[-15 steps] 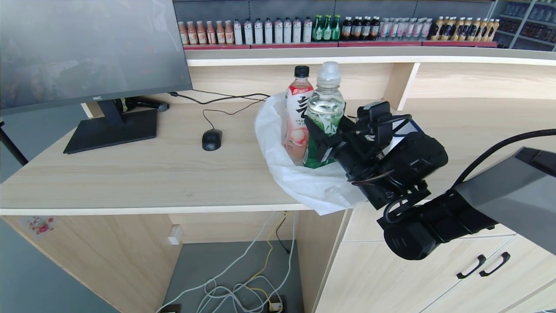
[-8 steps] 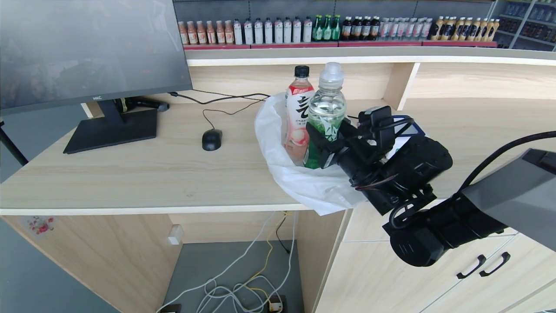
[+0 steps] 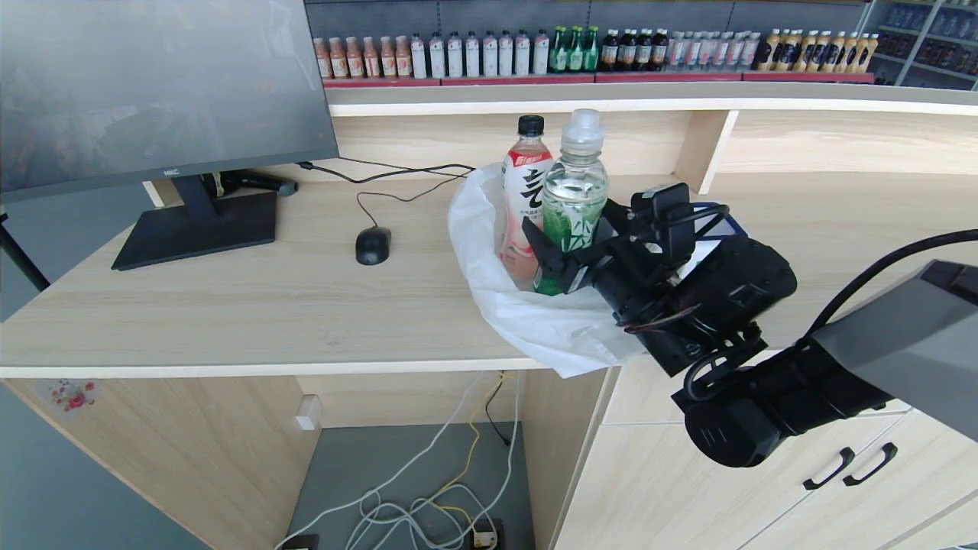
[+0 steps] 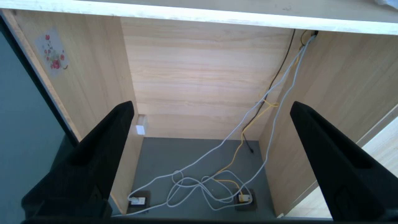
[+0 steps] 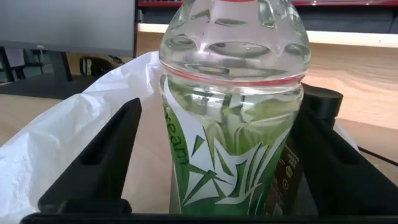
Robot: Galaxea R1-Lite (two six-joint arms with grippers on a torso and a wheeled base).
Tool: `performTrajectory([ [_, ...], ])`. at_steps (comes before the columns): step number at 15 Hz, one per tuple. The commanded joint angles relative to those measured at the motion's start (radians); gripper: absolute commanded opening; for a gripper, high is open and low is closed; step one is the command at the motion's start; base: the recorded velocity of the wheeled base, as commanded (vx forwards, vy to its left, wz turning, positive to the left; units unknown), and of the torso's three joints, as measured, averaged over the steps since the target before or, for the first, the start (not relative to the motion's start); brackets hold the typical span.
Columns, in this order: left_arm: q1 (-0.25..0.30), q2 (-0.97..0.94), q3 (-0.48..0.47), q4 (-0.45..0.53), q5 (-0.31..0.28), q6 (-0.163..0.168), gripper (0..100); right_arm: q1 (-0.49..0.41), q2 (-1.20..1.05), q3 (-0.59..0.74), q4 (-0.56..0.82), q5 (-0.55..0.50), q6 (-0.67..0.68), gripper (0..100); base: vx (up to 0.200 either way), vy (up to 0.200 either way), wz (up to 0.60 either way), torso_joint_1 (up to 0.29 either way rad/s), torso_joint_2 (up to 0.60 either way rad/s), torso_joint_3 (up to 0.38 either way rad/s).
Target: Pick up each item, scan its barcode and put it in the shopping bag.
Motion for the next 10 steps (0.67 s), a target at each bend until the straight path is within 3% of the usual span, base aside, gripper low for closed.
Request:
performTrajectory([
  [1,0.000,0.000,0.000,0.002,0.000,0.000,100,0.002,-0.004,0.003,-0.001,0.000,0.000,100,0.000,0.000,0.00,0.000,0.00,0.000],
  [6,0.000,0.000,0.000,0.000,0.000,0.000,100,-0.001,-0.048,0.038,-0.001,0.000,0.000,100,0.000,0.000,0.00,0.000,0.00,0.000],
  [10,0.000,0.000,0.000,0.000,0.000,0.000,100,-0.001,-0.189,0.190,-0.001,0.000,-0.002,100,0.000,0.000,0.00,0.000,0.00,0.000],
])
